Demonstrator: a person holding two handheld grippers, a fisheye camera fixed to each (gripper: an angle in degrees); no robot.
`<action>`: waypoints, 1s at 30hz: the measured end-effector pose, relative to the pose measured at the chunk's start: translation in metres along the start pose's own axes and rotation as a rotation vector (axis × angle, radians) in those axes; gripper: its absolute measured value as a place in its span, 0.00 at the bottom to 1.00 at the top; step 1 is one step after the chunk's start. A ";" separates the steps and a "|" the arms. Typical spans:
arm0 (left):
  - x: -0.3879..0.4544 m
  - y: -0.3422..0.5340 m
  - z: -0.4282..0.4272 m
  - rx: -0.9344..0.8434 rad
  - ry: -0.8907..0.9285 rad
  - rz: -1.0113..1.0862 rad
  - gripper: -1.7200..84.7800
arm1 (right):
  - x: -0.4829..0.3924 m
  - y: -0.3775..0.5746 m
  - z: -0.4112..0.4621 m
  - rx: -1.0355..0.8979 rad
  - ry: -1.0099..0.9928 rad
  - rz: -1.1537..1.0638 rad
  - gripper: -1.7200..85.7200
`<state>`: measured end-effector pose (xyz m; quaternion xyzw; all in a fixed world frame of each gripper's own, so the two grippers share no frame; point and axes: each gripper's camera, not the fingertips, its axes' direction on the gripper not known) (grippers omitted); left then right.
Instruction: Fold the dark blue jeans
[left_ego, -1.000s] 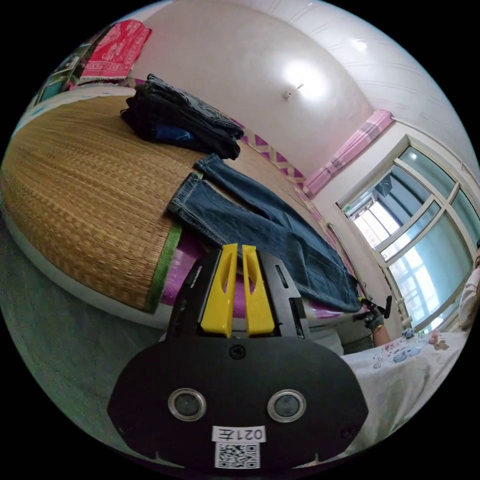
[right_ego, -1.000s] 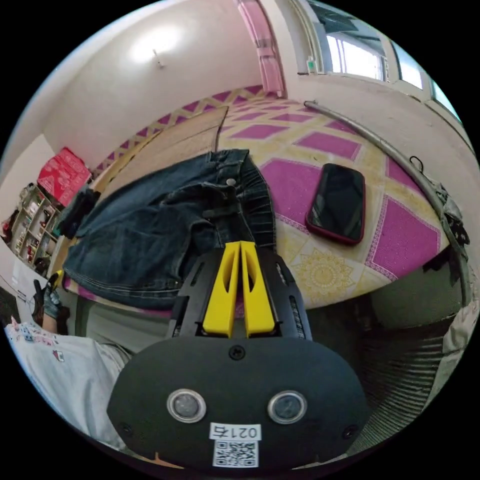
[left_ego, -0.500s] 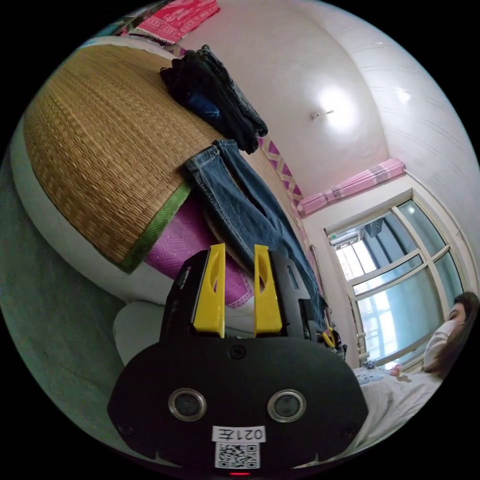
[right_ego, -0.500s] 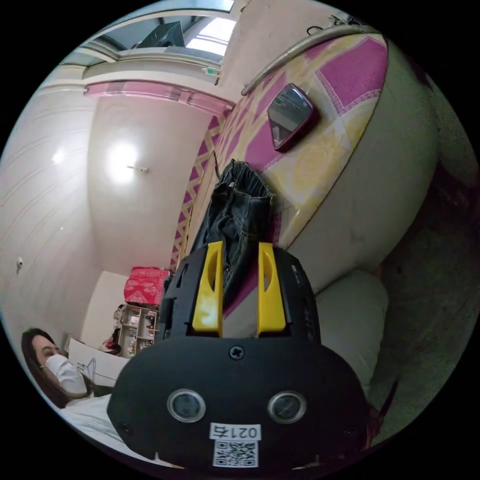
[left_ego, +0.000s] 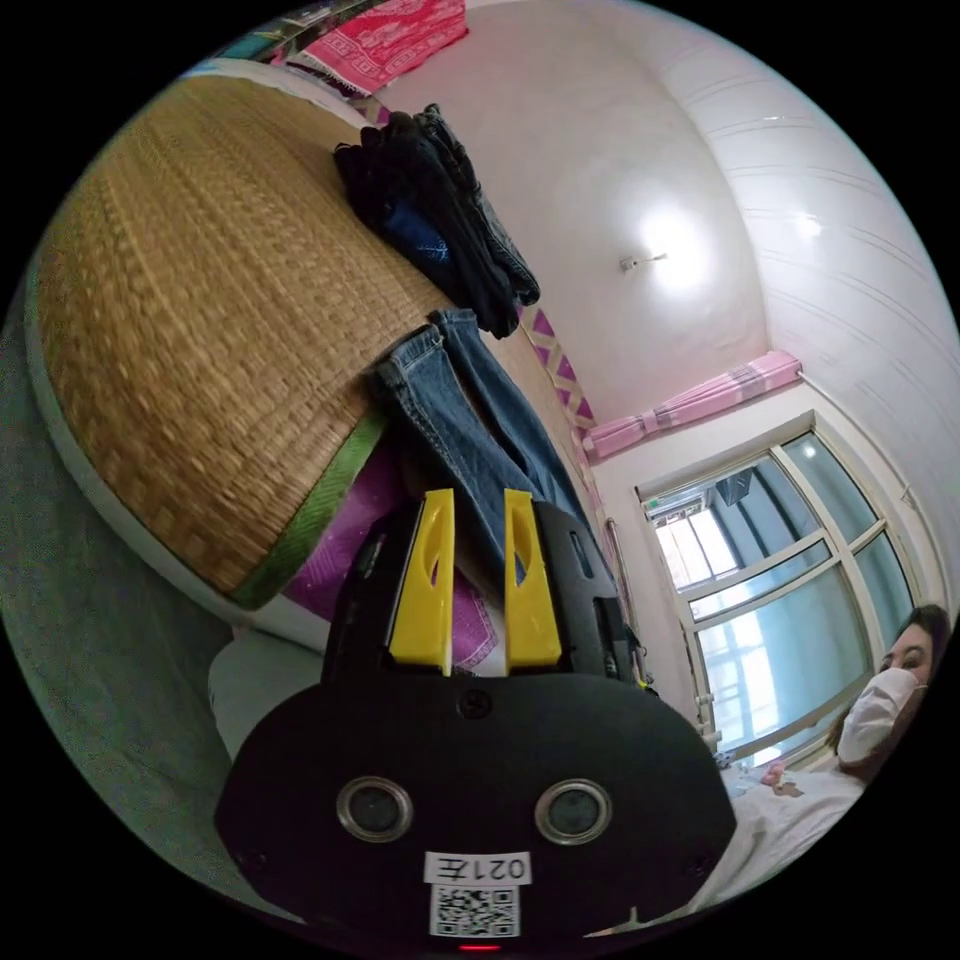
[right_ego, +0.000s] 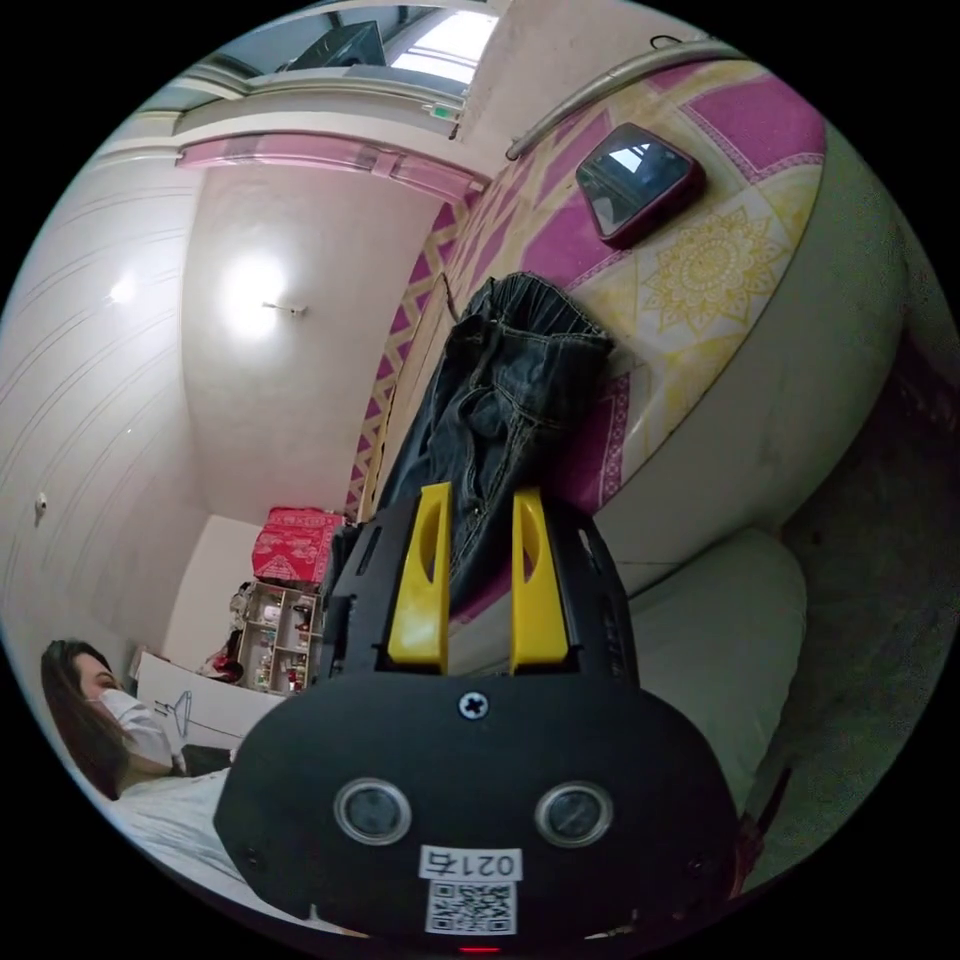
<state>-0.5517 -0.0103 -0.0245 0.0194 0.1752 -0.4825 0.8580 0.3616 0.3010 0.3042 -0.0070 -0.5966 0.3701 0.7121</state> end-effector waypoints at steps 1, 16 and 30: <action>0.001 -0.005 0.005 -0.001 -0.006 0.005 0.10 | 0.000 0.000 0.001 -0.004 0.003 -0.002 0.12; 0.071 -0.093 0.070 -0.081 -0.020 0.219 0.01 | -0.093 -0.084 0.040 -0.054 -0.123 -0.199 0.02; 0.047 -0.236 0.316 -0.238 -0.275 0.143 0.03 | -0.095 -0.228 0.248 -0.164 0.142 -0.176 0.13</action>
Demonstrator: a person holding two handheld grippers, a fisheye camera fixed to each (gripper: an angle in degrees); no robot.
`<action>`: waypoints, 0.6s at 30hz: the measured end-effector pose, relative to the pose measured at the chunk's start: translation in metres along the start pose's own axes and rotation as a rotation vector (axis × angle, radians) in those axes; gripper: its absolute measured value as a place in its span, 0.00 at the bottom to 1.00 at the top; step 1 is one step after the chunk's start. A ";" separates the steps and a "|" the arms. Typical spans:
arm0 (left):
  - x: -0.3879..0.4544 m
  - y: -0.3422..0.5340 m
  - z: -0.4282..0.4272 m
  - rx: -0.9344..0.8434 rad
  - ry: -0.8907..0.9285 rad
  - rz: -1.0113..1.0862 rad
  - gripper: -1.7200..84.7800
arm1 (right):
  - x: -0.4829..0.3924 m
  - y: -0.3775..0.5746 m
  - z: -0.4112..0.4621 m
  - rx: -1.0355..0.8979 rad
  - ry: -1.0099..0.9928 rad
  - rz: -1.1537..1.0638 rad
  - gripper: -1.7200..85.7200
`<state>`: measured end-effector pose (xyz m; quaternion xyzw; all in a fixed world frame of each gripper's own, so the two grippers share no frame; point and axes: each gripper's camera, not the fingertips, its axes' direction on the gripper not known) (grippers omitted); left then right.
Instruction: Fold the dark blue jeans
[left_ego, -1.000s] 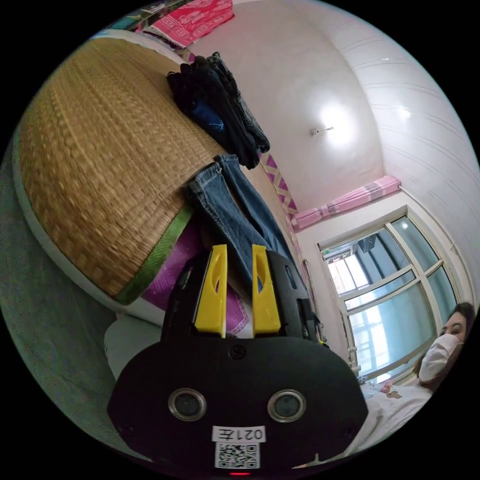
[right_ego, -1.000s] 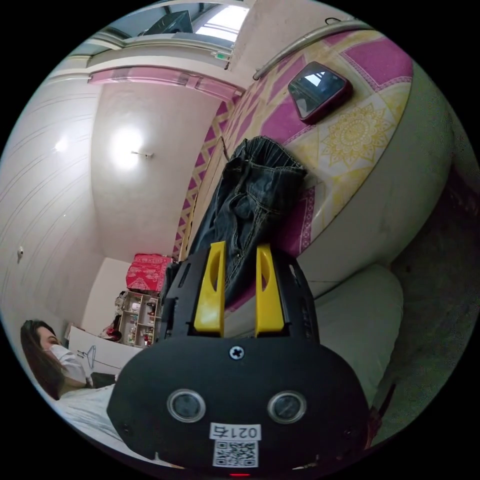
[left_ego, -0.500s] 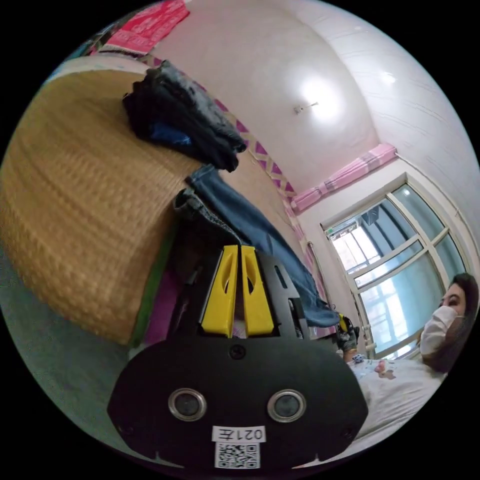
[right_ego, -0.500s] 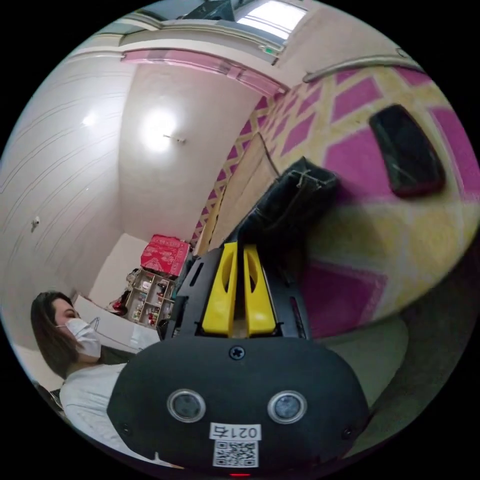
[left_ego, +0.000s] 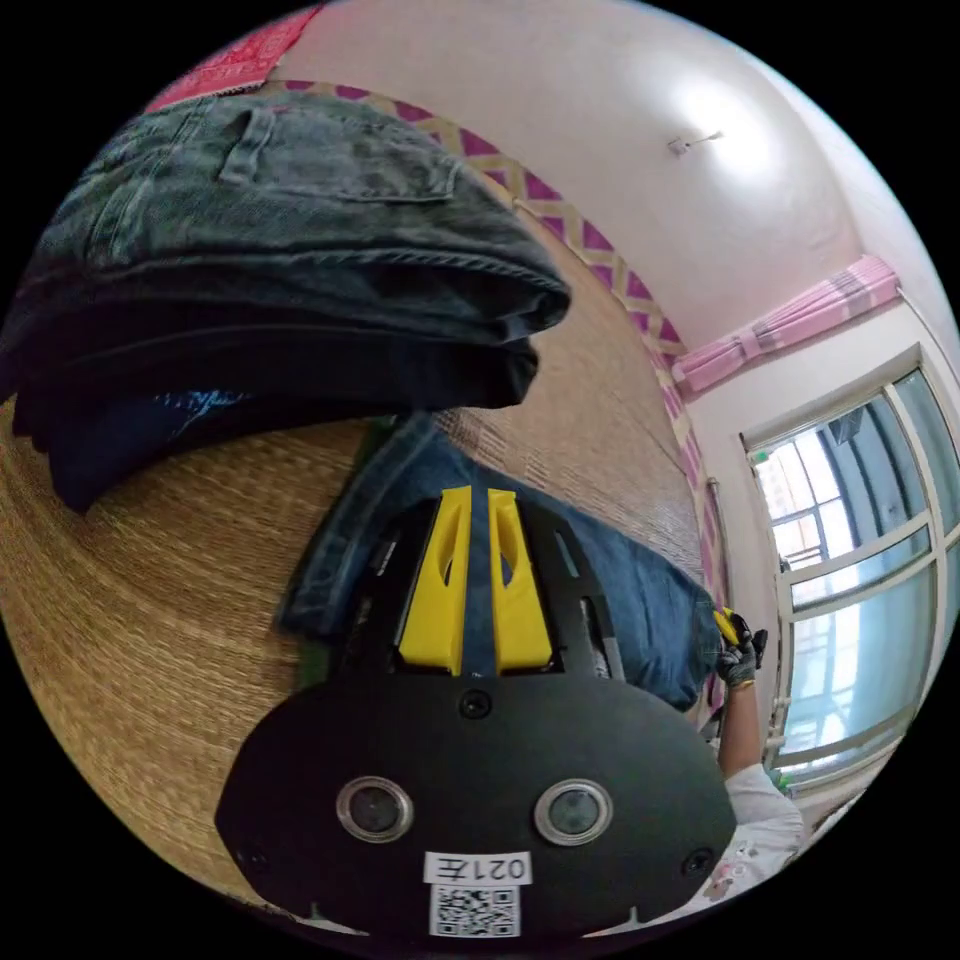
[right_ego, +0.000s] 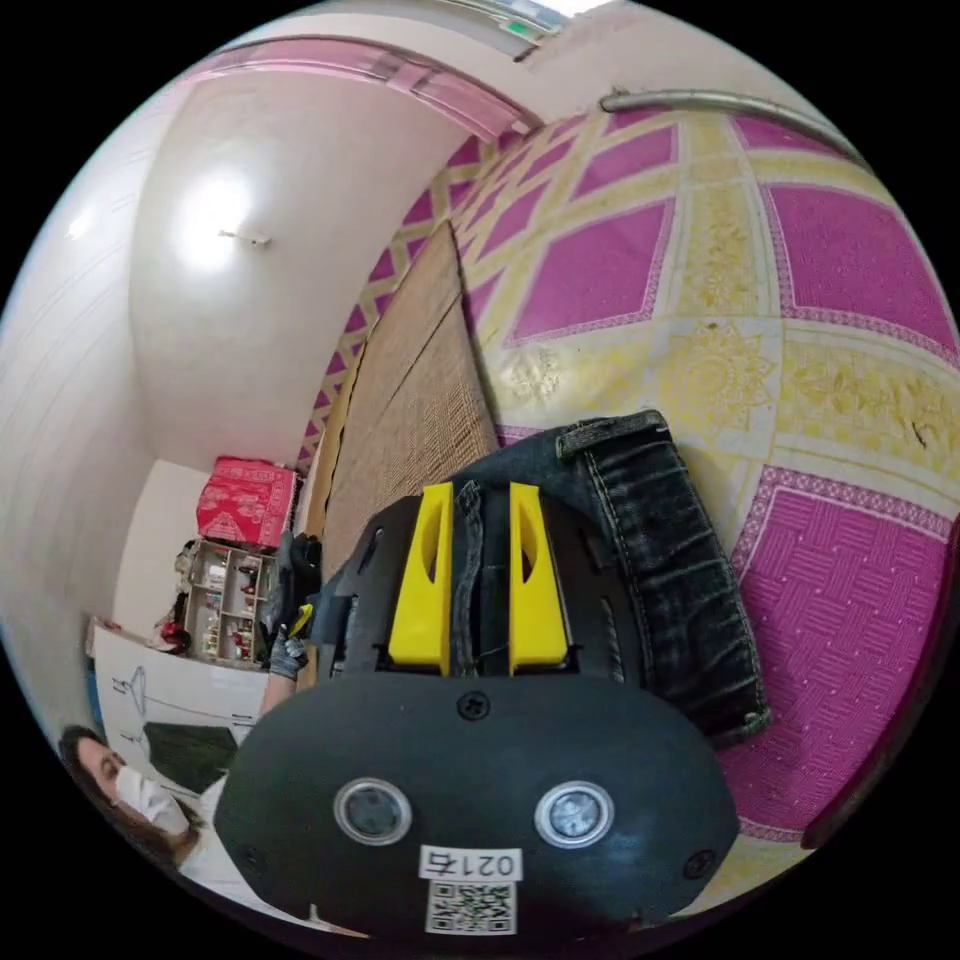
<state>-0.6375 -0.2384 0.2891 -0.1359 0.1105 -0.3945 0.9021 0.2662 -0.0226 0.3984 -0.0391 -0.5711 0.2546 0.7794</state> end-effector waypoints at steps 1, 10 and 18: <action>-0.005 0.006 -0.004 0.043 0.043 0.020 0.03 | -0.005 0.005 -0.001 -0.004 0.004 -0.021 0.13; 0.013 0.070 0.013 0.014 0.011 0.258 0.01 | -0.169 0.157 0.089 -0.407 -0.012 -0.785 0.09; 0.003 0.072 0.078 -0.110 -0.062 0.236 0.01 | -0.201 0.254 0.162 -0.523 0.188 -0.981 0.06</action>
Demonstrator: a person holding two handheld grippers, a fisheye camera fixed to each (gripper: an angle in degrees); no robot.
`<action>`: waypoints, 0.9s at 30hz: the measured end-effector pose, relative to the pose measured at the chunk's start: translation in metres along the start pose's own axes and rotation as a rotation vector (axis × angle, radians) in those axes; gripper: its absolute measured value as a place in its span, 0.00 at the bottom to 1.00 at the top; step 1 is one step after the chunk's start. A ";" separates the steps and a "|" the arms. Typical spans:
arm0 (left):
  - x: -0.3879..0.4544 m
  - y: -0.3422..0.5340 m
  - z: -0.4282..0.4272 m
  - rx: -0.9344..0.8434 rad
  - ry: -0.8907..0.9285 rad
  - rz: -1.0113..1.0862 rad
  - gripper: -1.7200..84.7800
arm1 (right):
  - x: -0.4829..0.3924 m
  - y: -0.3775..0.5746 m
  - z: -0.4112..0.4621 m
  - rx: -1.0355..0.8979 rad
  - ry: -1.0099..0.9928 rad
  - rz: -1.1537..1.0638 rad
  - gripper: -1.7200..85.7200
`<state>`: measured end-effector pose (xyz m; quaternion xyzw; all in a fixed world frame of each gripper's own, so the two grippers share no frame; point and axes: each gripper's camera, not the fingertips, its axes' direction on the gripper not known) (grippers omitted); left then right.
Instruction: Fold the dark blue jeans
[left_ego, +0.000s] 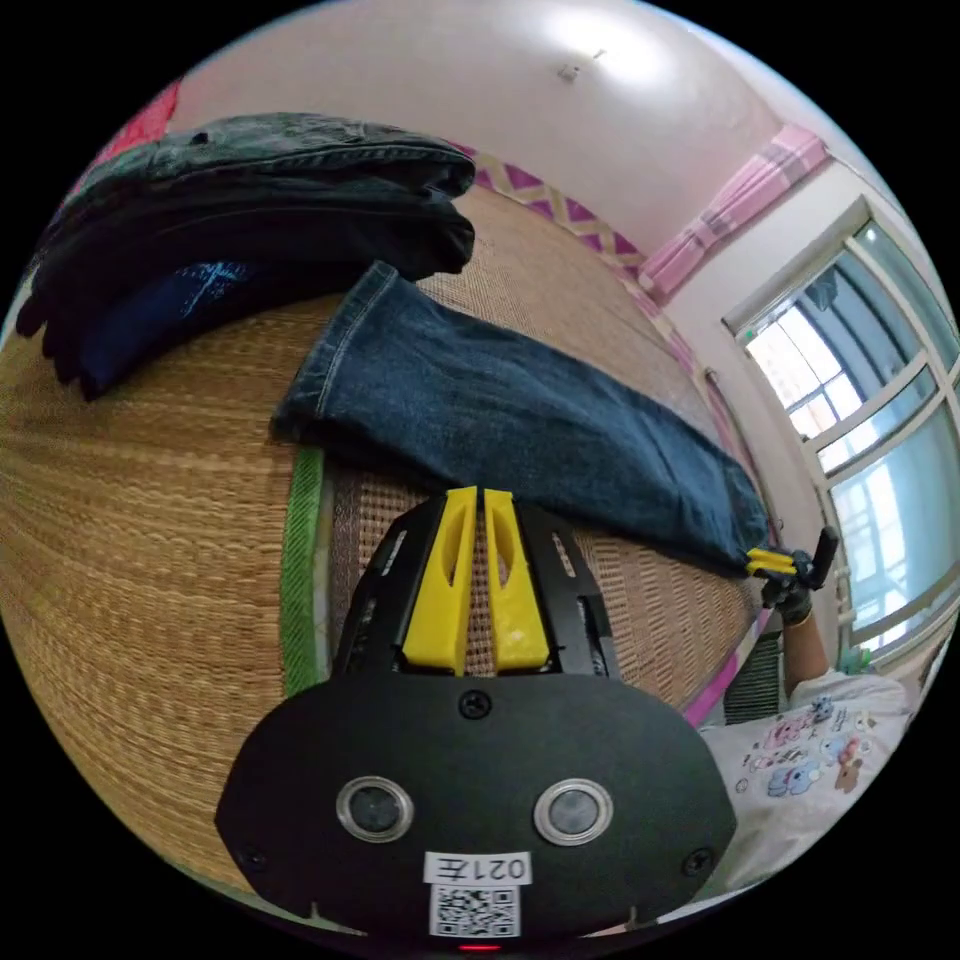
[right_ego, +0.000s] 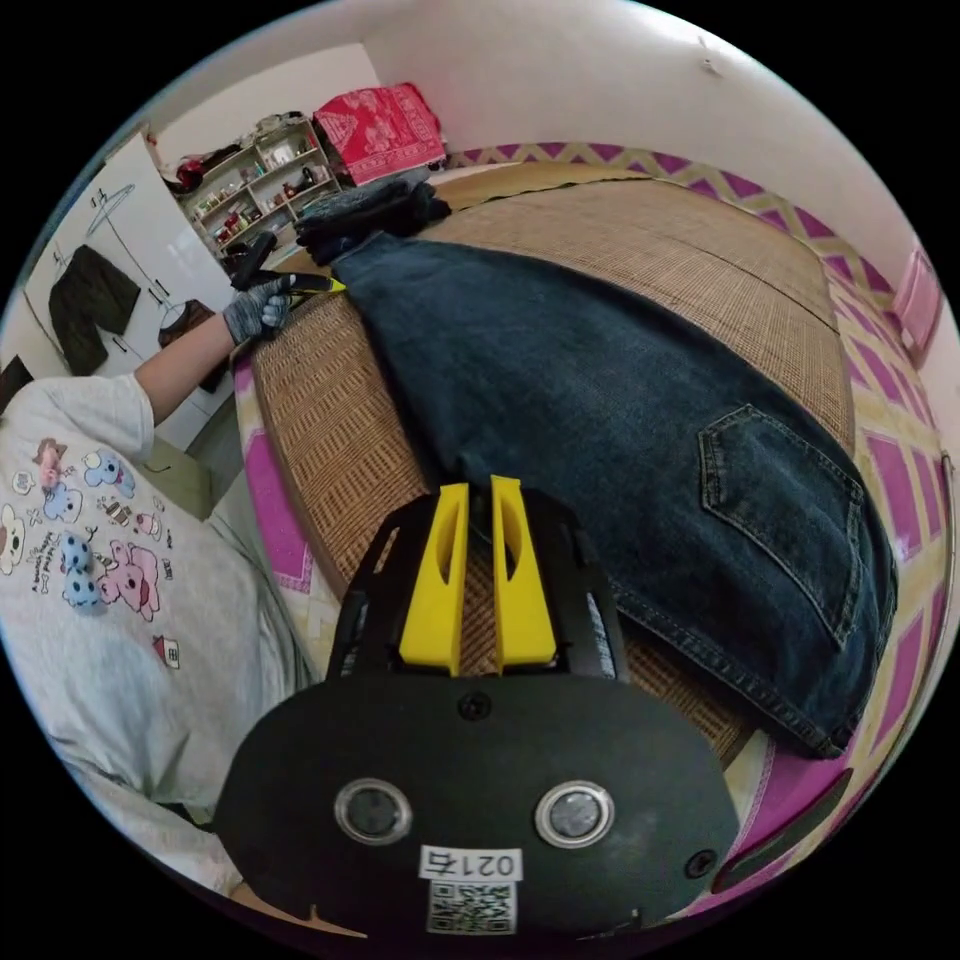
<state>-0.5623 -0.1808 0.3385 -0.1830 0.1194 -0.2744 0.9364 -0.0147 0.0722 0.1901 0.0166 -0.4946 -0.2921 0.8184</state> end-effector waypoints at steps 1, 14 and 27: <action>-0.006 0.000 0.002 0.004 0.007 -0.014 0.01 | -0.002 0.001 0.001 -0.018 -0.009 0.002 0.06; -0.077 0.023 0.024 0.290 0.170 -0.435 0.13 | 0.008 0.041 0.009 0.140 -0.122 0.160 0.04; -0.077 0.027 0.109 0.341 0.343 -0.475 0.03 | 0.041 0.079 0.000 0.218 -0.260 0.225 0.04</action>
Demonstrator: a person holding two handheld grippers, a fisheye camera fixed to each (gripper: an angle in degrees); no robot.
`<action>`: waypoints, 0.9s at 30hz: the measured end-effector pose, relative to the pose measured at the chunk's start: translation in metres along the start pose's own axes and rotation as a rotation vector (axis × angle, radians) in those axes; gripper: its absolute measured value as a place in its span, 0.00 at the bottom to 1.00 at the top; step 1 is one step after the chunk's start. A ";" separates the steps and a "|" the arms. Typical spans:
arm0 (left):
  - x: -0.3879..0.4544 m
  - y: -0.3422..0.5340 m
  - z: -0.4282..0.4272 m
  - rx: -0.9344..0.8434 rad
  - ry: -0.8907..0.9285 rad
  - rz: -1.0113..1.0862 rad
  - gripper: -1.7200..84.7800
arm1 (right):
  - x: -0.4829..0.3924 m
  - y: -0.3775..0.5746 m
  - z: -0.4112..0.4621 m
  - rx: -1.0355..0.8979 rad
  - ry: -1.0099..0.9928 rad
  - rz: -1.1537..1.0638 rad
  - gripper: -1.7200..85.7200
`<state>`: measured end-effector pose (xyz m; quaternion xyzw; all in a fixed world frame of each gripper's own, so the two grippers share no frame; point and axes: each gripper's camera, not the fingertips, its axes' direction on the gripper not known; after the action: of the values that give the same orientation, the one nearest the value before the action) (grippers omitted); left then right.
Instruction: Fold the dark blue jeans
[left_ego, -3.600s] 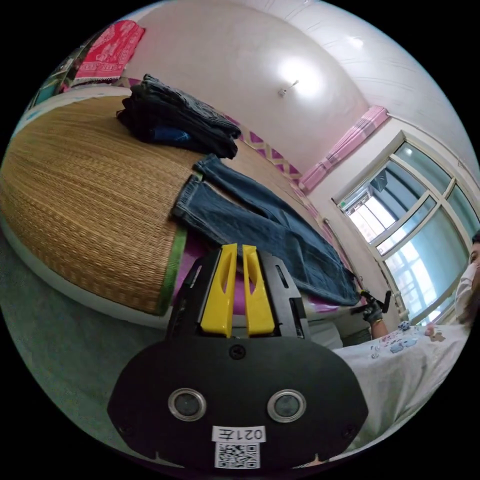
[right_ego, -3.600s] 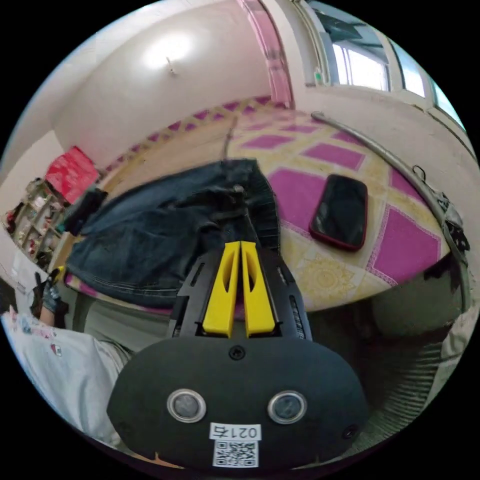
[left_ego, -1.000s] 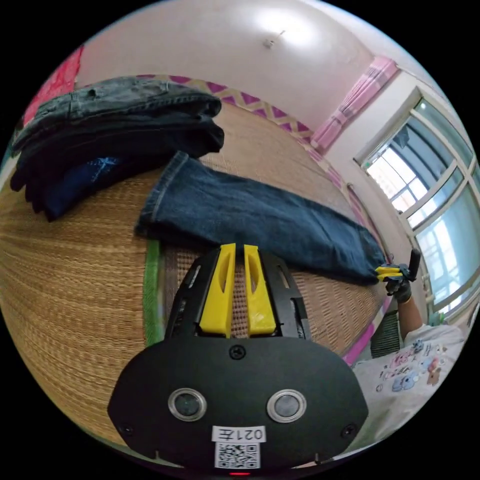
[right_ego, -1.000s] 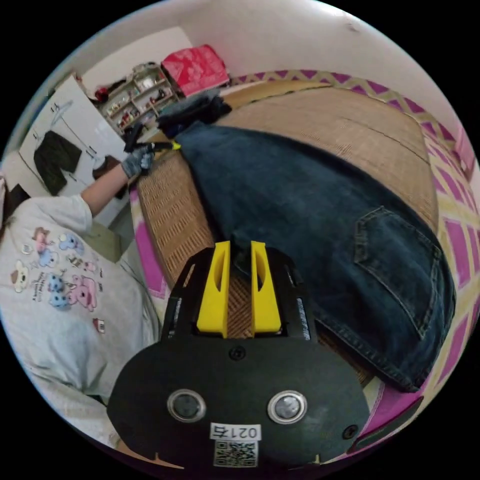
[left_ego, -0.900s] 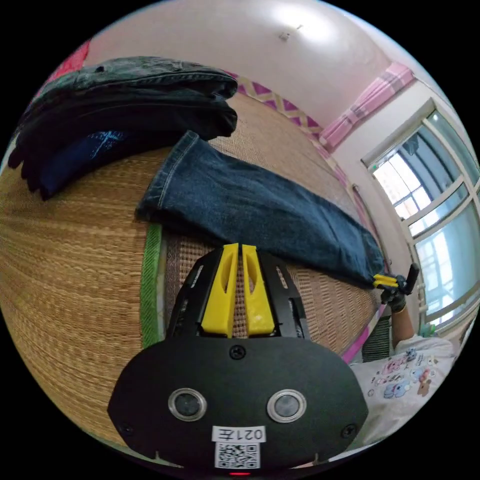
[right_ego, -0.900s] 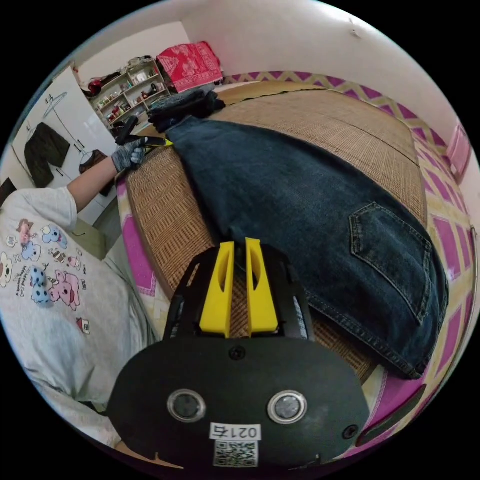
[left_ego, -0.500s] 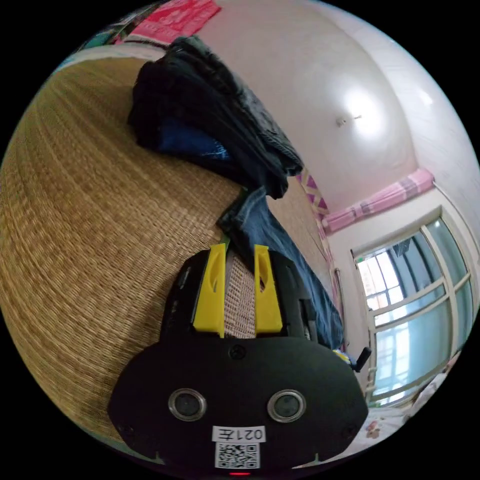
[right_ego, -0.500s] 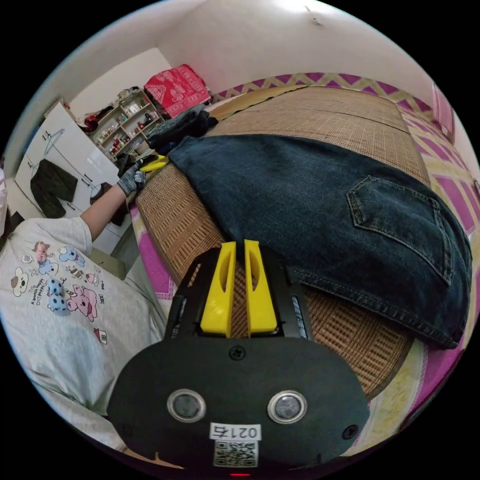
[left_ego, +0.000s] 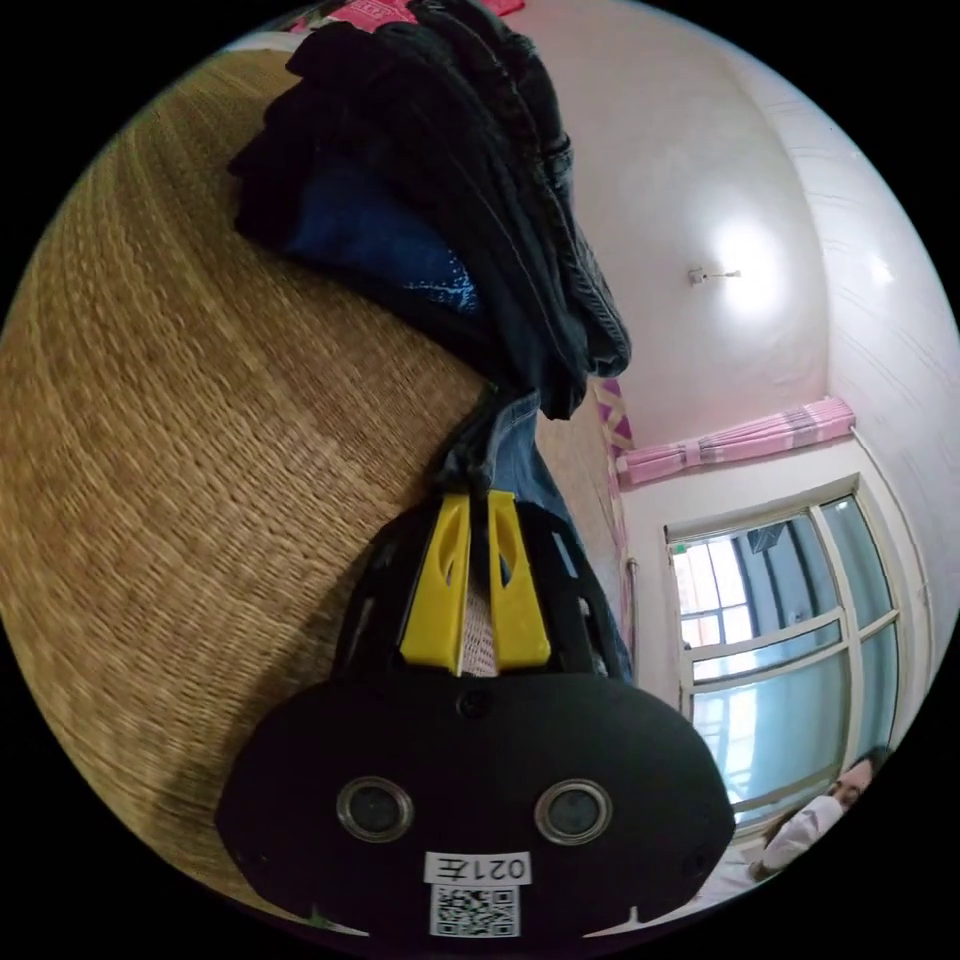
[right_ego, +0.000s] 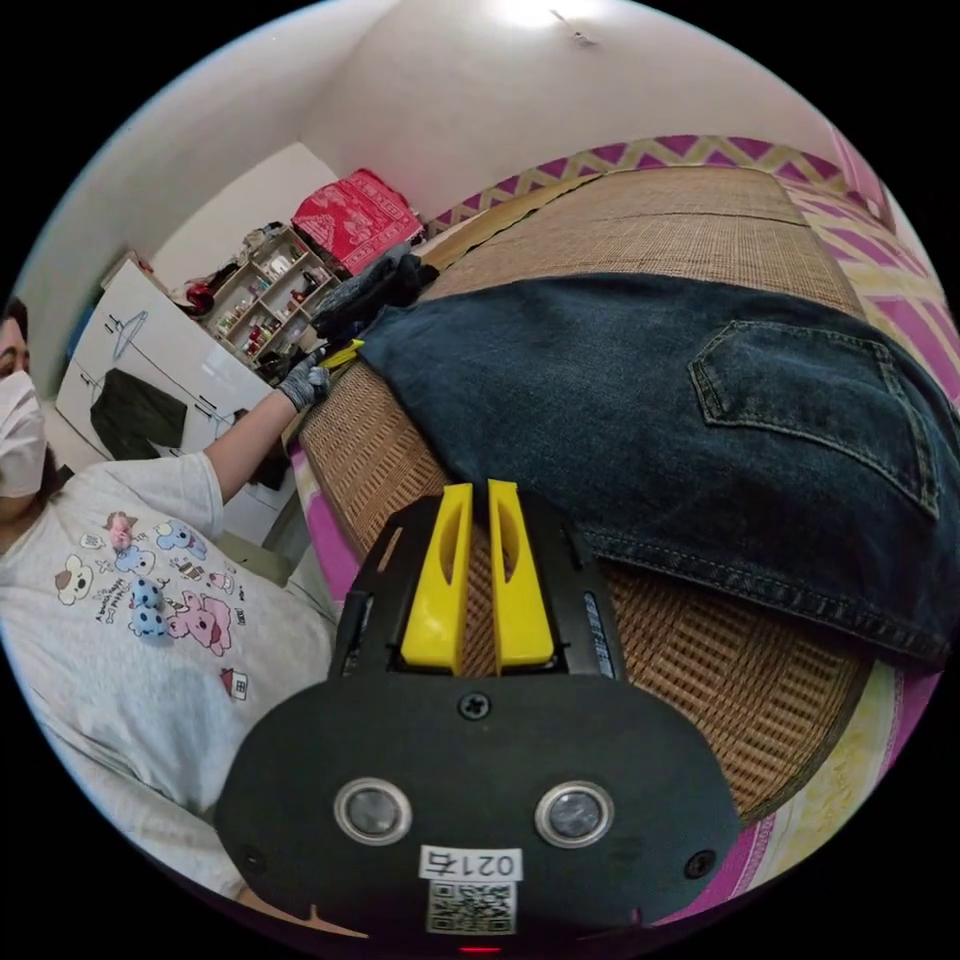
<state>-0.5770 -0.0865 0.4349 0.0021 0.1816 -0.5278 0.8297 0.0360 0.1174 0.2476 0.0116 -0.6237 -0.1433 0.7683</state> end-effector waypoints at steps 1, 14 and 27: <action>0.007 0.006 0.001 0.021 0.041 0.039 0.02 | 0.003 0.002 -0.003 0.012 -0.016 0.002 0.03; 0.309 0.250 0.150 -0.119 0.025 0.938 0.01 | 0.017 0.099 -0.120 0.350 0.008 0.026 0.02; 0.264 0.452 0.376 -0.499 -0.025 0.990 0.01 | 0.055 0.179 -0.185 0.449 0.051 0.167 0.03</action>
<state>0.0316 -0.1912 0.6212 -0.1157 0.2688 -0.0157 0.9561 0.2602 0.2461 0.2939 0.1342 -0.6190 0.0633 0.7713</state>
